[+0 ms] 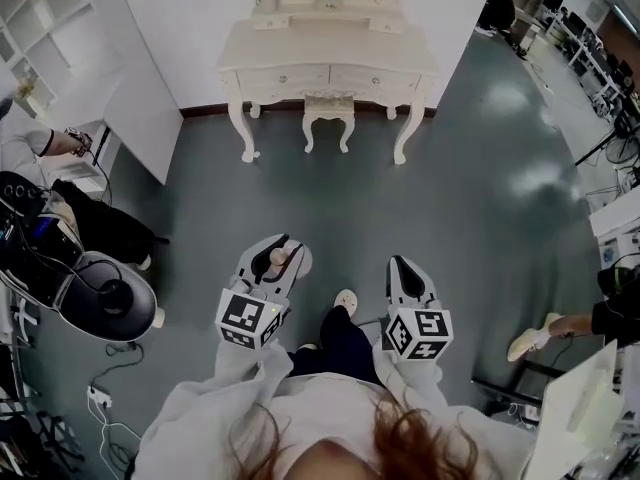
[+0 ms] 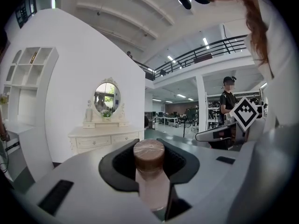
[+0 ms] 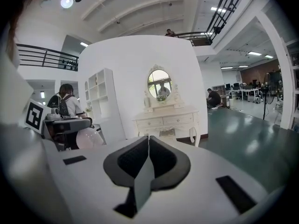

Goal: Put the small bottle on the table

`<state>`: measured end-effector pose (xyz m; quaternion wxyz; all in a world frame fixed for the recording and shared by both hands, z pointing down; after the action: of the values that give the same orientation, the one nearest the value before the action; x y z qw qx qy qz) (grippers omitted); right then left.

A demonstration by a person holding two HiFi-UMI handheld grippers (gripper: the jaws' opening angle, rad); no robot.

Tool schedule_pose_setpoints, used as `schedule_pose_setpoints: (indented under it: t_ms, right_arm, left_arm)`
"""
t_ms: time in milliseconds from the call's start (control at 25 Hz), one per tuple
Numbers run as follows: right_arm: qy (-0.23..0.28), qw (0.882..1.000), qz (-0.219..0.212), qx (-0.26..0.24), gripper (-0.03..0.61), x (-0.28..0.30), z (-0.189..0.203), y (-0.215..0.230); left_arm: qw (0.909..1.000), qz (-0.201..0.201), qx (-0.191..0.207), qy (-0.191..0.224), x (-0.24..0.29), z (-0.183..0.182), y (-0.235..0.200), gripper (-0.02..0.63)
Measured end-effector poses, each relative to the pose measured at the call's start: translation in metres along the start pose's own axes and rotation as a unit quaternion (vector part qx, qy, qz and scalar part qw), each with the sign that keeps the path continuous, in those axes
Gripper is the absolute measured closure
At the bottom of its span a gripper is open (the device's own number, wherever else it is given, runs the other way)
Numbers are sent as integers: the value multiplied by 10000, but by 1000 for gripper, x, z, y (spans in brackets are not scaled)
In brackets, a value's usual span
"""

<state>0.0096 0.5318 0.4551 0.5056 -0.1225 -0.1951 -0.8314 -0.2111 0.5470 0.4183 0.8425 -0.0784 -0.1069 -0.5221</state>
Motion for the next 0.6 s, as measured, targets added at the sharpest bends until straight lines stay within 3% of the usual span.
schedule_pose_setpoints:
  t_ms: [280, 600]
  right_arm:
    - [212, 9995, 213, 134, 543, 38, -40, 55]
    - [128, 9980, 516, 353, 543, 78, -60, 110]
  left_arm:
    - [9994, 246, 140, 182, 74, -37, -10, 488]
    - [9984, 536, 162, 49, 161, -53, -23, 488]
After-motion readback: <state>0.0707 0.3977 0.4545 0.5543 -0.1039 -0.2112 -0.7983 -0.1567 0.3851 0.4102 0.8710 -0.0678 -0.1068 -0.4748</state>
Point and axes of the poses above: the fingertips, and each gripper's own axes: x forward along the fingers, y to its right, z out of its underside, the point moved 3 cm from there along -x, backward along the fingers, and after that the axes turned 5 degrees about -y, right-handed, at the moved point
